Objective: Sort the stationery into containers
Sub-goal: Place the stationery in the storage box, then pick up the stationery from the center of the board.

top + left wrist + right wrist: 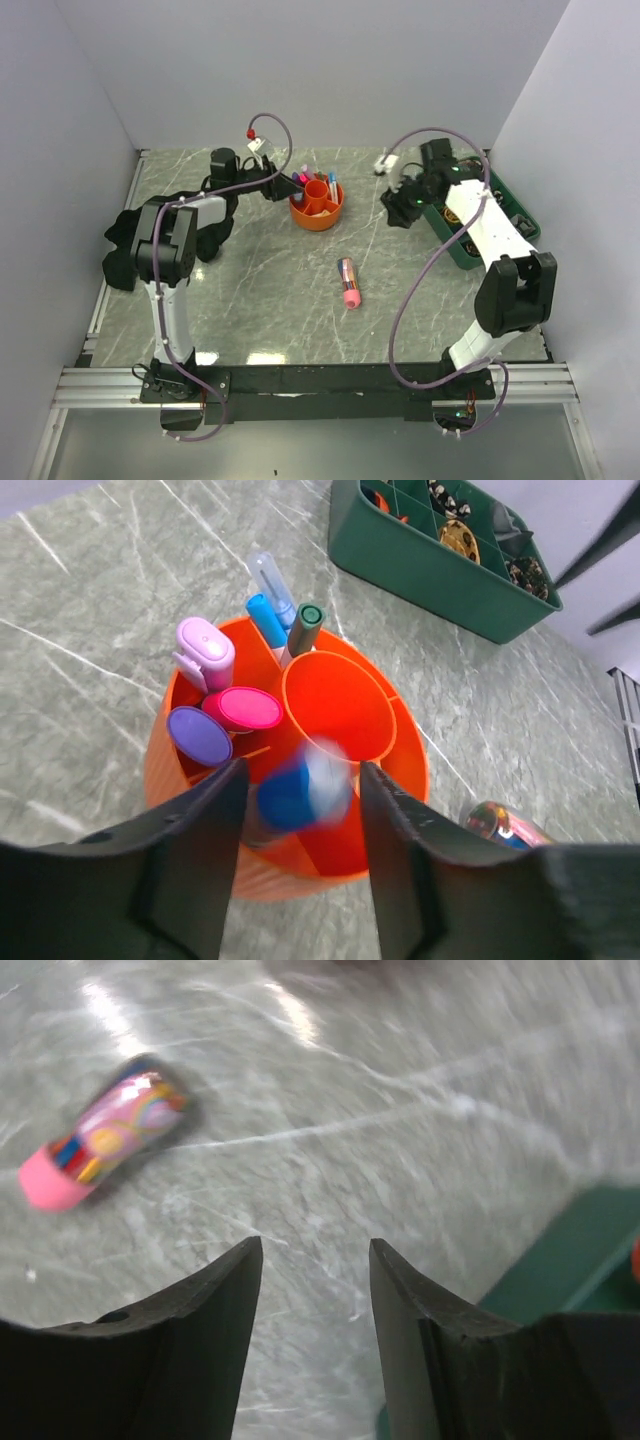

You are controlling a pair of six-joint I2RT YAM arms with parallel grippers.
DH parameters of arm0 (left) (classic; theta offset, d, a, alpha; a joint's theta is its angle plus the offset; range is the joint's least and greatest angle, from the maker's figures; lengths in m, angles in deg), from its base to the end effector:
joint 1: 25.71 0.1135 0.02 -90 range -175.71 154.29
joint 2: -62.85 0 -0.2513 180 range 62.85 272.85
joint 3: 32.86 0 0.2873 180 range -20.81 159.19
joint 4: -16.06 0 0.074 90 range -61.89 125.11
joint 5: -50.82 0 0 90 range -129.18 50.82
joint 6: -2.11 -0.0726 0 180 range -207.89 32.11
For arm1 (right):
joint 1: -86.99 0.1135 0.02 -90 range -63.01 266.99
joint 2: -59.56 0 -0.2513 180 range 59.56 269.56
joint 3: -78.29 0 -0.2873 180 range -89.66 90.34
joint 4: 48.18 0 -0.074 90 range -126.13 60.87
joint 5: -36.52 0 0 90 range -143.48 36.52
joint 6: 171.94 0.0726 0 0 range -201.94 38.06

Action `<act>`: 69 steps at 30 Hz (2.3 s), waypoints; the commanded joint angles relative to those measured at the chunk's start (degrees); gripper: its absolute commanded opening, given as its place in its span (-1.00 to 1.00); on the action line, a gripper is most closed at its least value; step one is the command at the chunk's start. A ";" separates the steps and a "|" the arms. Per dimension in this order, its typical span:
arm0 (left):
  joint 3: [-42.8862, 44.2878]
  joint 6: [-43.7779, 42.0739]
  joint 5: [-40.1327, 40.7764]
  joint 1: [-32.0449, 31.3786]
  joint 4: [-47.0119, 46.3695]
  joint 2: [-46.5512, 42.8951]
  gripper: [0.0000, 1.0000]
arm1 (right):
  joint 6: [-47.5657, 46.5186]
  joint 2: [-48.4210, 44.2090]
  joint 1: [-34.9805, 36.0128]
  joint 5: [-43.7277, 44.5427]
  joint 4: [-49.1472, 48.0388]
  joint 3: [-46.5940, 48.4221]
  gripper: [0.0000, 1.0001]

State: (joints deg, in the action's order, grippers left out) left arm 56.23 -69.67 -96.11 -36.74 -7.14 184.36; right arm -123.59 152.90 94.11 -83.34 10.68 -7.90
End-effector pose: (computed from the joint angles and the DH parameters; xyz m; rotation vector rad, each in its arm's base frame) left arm 0.4850 -0.1565 0.1555 0.6555 1.6929 -1.2189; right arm 0.3862 0.0847 0.2501 -1.1740 2.1443 0.4159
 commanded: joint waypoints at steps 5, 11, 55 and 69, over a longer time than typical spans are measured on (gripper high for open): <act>-2.14 -8.02 -3.45 3.73 10.89 -14.70 0.28 | -30.84 2.29 19.66 6.56 18.42 5.97 0.16; -8.12 -6.60 -3.55 7.15 13.87 -28.31 0.34 | -50.35 -4.38 26.80 14.81 11.22 -5.71 0.16; -25.97 -6.44 3.66 30.10 39.90 -68.96 0.88 | -109.43 3.35 37.36 16.42 5.32 -16.80 0.18; -27.46 -4.07 2.79 31.06 39.20 -70.71 0.90 | -99.60 4.57 44.56 16.95 6.36 -19.97 0.24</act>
State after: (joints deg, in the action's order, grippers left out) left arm 29.21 -75.11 -92.28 -6.20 34.35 115.19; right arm -195.84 157.05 136.73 -64.85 15.27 -28.12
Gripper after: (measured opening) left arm 0.947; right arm 0.605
